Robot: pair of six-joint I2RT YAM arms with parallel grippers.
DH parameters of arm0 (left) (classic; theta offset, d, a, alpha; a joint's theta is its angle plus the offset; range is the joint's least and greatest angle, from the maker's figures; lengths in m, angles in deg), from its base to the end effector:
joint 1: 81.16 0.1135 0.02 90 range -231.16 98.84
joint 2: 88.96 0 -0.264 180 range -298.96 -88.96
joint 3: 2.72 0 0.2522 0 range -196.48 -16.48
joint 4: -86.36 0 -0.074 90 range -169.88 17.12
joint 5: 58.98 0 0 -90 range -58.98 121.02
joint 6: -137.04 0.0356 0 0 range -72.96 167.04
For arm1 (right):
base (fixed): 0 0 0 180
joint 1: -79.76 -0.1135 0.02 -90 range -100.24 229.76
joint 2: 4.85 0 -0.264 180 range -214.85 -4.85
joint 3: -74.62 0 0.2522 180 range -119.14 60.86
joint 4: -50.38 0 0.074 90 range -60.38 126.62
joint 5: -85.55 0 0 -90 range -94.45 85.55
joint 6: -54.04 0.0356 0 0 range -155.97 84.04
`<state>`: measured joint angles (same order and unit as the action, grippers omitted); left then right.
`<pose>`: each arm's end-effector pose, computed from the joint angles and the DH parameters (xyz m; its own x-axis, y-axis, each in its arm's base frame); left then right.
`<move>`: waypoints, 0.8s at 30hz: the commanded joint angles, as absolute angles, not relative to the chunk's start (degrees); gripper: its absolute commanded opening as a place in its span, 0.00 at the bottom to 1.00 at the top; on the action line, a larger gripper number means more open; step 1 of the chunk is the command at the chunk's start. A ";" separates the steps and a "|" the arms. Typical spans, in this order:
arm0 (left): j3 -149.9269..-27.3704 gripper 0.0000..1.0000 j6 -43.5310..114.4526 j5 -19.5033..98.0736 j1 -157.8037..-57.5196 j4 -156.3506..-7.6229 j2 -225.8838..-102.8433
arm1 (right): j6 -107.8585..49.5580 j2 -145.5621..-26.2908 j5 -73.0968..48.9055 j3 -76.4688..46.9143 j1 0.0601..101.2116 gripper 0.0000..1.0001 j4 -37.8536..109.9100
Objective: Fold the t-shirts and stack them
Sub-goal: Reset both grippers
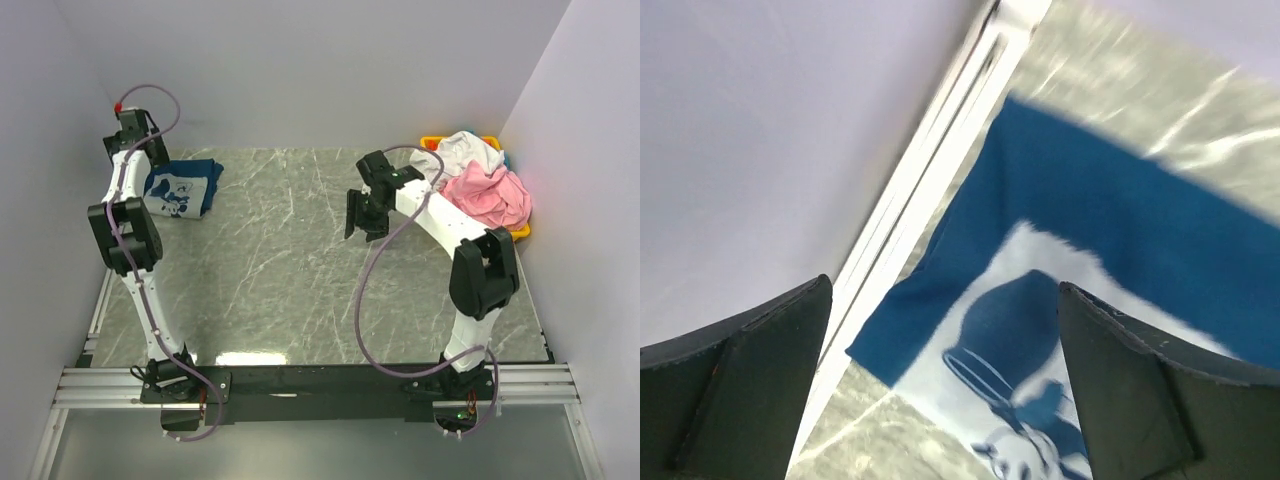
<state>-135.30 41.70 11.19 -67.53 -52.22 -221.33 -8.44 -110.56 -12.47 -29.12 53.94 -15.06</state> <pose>0.5132 0.1369 0.2387 -0.5938 -0.2341 -0.7698 -0.5272 0.8359 0.1525 0.3449 0.1724 0.2581 -0.9586 0.0444 -0.2811 -0.0413 0.9556 0.2917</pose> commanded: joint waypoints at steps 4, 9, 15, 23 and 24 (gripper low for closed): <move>-131.98 0.99 38.17 14.15 -71.93 -53.78 -208.68 | -7.14 -101.09 -6.57 -23.88 54.10 0.64 -7.77; -121.02 0.99 32.20 21.87 -75.62 -53.34 -198.40 | -7.23 -96.35 -2.70 -20.10 54.19 0.64 -2.51; -103.97 1.00 29.82 25.48 -87.30 -52.38 -185.74 | -5.56 -89.32 4.83 -12.46 54.27 0.64 4.79; -79.18 0.99 16.74 30.32 -100.13 -61.51 -164.22 | -3.98 -79.30 14.35 -0.85 54.27 0.64 11.57; -78.01 0.99 15.94 30.58 -100.41 -61.86 -162.89 | -3.71 -78.59 14.88 1.07 54.27 0.64 12.71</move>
